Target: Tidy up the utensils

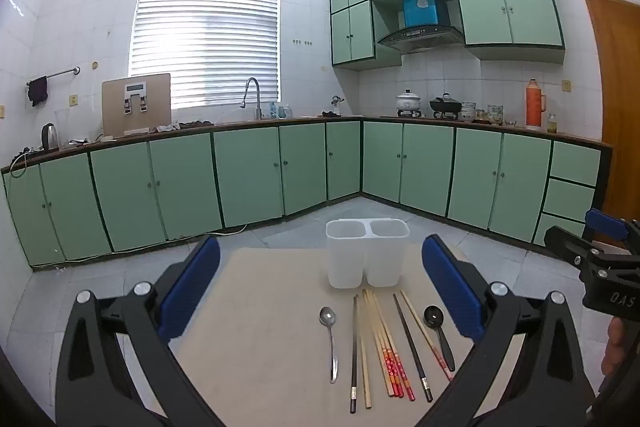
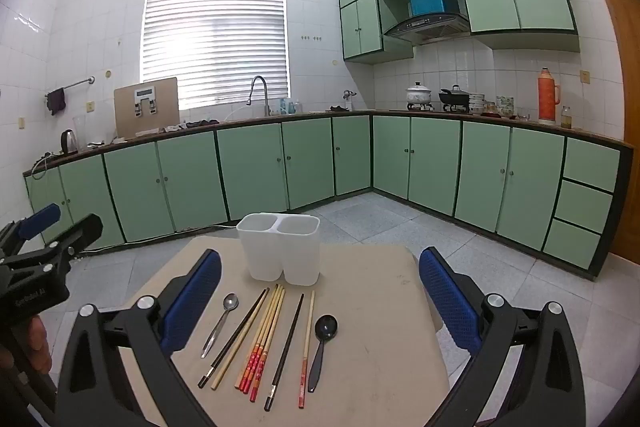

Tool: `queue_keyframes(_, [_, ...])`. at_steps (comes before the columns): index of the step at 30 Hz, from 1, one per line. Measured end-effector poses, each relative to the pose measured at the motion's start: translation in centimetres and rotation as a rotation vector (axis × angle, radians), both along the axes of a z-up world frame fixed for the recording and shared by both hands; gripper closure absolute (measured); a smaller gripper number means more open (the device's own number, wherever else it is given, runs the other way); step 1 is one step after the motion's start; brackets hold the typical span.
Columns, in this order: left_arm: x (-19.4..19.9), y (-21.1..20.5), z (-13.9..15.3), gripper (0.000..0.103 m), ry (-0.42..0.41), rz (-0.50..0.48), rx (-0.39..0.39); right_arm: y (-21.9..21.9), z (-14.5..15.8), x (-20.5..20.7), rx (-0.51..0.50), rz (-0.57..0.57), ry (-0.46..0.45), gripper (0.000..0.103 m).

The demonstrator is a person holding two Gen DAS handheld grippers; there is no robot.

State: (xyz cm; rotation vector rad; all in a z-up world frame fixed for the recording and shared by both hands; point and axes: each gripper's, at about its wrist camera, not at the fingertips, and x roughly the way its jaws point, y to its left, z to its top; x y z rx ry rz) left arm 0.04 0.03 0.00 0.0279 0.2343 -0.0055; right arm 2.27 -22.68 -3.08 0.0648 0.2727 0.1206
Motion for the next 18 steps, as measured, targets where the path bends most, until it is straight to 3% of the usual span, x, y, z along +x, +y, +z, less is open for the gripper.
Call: queue_keyframes(18, [0.22,0.43,-0.57,0.005,-0.006,0.002,0.018,-0.07,0.05,0.01,0.001,0.001,-0.001,0.006])
